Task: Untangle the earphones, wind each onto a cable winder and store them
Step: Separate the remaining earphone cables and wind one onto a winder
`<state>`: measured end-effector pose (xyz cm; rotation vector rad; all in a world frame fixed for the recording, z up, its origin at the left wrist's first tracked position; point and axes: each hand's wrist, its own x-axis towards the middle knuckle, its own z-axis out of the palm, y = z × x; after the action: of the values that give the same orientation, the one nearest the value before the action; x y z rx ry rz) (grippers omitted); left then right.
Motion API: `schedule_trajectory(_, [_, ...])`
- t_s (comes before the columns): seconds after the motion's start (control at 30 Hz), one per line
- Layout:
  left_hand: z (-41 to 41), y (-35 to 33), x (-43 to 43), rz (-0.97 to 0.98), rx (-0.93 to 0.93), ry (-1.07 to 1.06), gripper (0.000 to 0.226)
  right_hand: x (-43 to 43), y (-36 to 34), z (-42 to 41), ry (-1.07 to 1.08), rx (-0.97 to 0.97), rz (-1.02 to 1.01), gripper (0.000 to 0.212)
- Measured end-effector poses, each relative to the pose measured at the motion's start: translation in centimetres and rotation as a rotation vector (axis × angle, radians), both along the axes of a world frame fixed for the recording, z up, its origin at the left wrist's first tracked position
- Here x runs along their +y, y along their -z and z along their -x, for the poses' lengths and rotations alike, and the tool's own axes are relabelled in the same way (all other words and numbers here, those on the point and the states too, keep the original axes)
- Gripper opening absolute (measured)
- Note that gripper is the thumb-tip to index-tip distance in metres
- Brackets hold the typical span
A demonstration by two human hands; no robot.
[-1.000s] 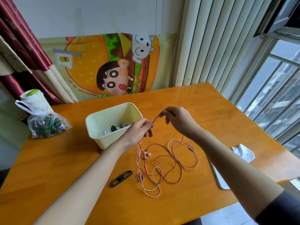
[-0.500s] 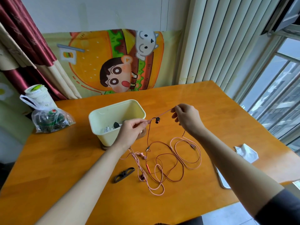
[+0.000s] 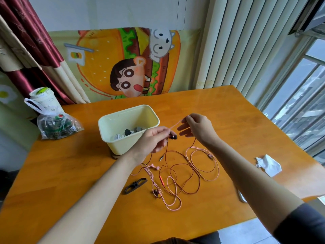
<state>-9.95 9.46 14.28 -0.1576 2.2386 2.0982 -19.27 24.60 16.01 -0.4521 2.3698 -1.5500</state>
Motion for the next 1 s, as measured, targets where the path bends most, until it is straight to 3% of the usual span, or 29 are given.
schedule_trajectory(0.13, [0.9,1.1,-0.1,-0.286,-0.118,-0.408,0.024,0.3,0.5,-0.8,-0.315,-0.071,-0.410,0.027])
schedule_trajectory(0.23, [0.8,3.4,-0.5,-0.163,-0.324,-0.499,0.024,0.0,0.9,-1.8,-0.505,-0.112,-0.531,0.028])
schedule_trajectory(0.37, [0.2,5.4,-1.5,0.132,-0.354,-0.399,0.018,0.2,0.6,-1.4,-0.403,-0.016,-0.464,0.027])
schedule_trajectory(0.5, [-0.1,4.9,-2.6,0.370,-0.289,-0.186,0.018,0.8,0.3,0.4,-0.109,0.148,-0.292,0.027])
schedule_trajectory(0.63, [-0.6,5.6,-3.3,0.497,-0.242,-0.021,0.031,2.3,-0.3,2.6,0.124,0.079,-0.086,0.030])
schedule_trajectory(0.77, [-1.3,7.4,-4.3,0.552,-0.308,-0.041,0.029,4.4,-0.7,3.2,0.319,-0.062,0.128,0.031])
schedule_trajectory(0.9, [-0.5,5.9,-4.0,0.552,-0.192,-0.156,0.025,4.1,0.4,2.1,0.255,-0.064,0.127,0.029])
schedule_trajectory(1.0, [0.7,2.4,-2.1,0.529,-0.065,-0.083,0.024,1.8,0.4,0.4,-0.003,0.018,0.041,0.031])
